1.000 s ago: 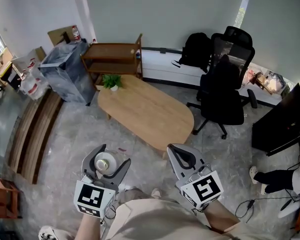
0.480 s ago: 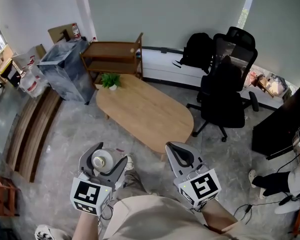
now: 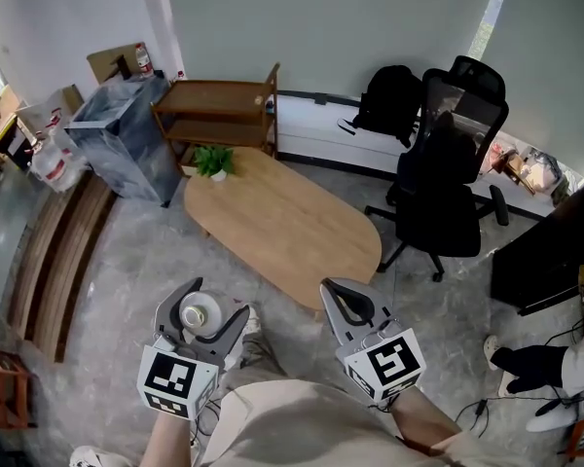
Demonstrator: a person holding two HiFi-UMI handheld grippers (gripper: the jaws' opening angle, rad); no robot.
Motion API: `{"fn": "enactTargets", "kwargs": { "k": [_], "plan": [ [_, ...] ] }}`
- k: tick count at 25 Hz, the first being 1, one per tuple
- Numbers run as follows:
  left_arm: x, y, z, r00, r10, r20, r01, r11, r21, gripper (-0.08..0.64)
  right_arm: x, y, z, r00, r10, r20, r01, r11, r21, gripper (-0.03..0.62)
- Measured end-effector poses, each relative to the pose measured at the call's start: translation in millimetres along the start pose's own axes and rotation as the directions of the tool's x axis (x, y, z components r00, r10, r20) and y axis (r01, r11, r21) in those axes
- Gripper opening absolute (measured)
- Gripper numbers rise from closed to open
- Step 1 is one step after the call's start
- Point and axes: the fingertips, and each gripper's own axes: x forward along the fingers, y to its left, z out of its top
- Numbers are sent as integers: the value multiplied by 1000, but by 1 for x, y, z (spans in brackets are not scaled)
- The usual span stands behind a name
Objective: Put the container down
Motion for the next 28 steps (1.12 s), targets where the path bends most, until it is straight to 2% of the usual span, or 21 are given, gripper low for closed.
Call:
{"fn": "enactTargets", "kwargs": {
  "k": [9, 21, 28],
  "plan": [
    [57, 84, 10, 999, -49, -22, 49, 999, -5, 336, 92, -26, 9, 998, -33, -58, 34, 999, 16, -5],
    [136, 231, 33, 991, -124, -40, 125, 992, 9, 336, 255, -56, 48, 991, -87, -103, 89, 996, 22, -5],
    [169, 295, 40, 987, -158, -42, 159, 987, 30, 336, 319, -73, 65, 984, -138, -108, 142, 990, 23, -5]
  ]
}}
